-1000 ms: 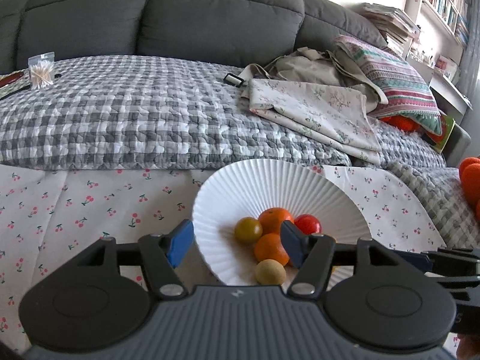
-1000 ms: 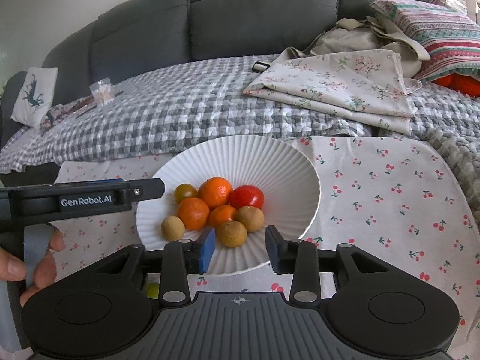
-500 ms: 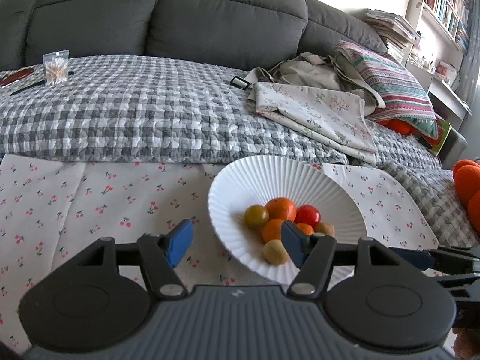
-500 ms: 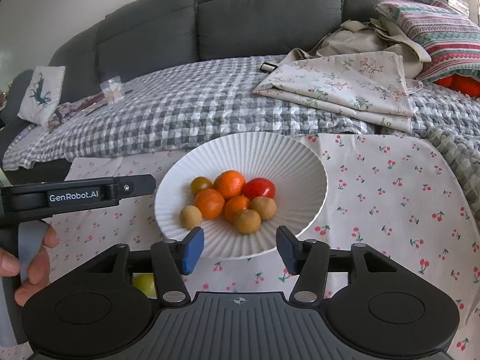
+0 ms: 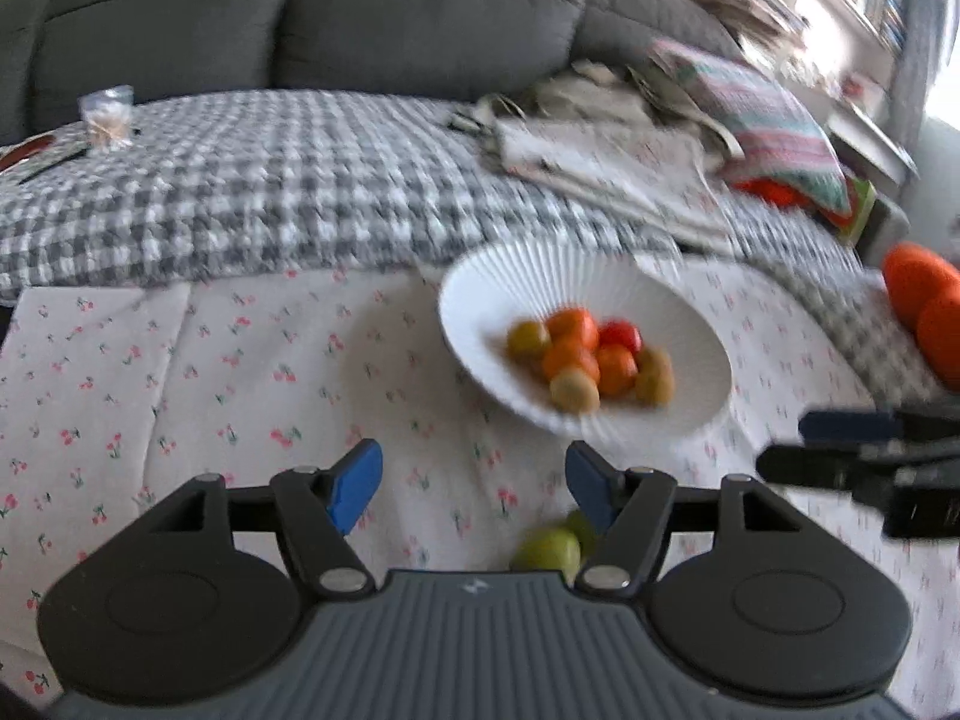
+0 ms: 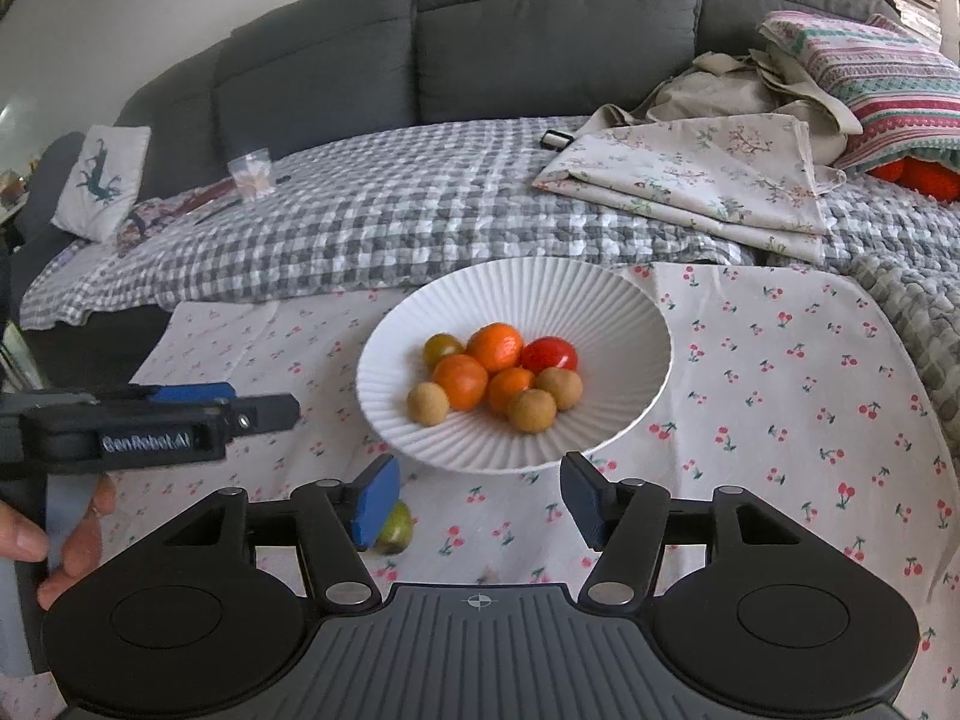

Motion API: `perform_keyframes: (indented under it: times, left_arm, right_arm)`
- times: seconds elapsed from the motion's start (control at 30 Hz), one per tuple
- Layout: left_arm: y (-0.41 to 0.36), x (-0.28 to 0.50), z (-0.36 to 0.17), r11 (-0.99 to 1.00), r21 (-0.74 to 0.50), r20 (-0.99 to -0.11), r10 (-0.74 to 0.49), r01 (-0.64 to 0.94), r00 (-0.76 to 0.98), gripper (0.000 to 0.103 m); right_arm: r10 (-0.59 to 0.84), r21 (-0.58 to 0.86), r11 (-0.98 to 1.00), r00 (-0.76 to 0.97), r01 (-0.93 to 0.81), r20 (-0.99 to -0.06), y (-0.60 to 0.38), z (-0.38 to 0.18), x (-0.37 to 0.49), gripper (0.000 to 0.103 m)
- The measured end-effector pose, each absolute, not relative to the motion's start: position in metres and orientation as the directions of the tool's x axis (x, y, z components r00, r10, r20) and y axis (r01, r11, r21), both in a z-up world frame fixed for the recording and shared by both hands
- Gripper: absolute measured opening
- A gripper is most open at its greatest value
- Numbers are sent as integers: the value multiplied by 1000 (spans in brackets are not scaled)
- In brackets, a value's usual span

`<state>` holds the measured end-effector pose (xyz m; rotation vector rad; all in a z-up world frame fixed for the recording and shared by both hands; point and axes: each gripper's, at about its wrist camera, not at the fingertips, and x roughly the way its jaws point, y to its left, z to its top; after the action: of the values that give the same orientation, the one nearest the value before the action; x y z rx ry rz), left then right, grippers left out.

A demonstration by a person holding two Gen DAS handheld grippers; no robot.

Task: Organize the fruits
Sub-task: 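Withdraw both tools toward the two green limes, then grasp a green lime with the left tool while the right tool grasps the other lime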

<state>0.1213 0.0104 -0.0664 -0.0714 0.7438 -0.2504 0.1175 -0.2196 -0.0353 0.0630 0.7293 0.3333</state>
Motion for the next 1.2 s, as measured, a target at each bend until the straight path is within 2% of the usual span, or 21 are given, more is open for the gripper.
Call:
perform_keyframes:
  times: [0.23,0.33,0.57,0.83,1.0,1.13,1.2]
  left_arm:
    - [-7,110,-89,941,-80,-727,-281,329,627,67]
    - [-14,108,-96,933,-47,-738,-272,356,618,68]
    - [-21,112,-103,921,24,-734,-247,388,632,67]
    - [-31,114,-110,910,63,-720,-242,409,651,64]
    - [-36,118,-111,902,64,-722,-253,427,644,49]
    - [-38,118,-111,893,53,-724,-274,448,633,28]
    - [-41,117,-111,887,67,-723,-273,457,635,28]
  right_arm:
    - [341,148,931,656,-333,-674,-207,-45,105,60]
    - [358,188,928,631,-321,-689,-206,-53,108,60]
    - [395,294,919,590,-263,-704,-209,-71,119,60]
    - [399,328,917,577,-228,-713,-204,-83,129,60]
    - [397,330,917,577,-222,-714,-200,-85,133,60]
    - [397,330,917,574,-223,-716,-198,-87,135,60]
    - [396,330,918,574,-221,-717,-198,-87,136,60]
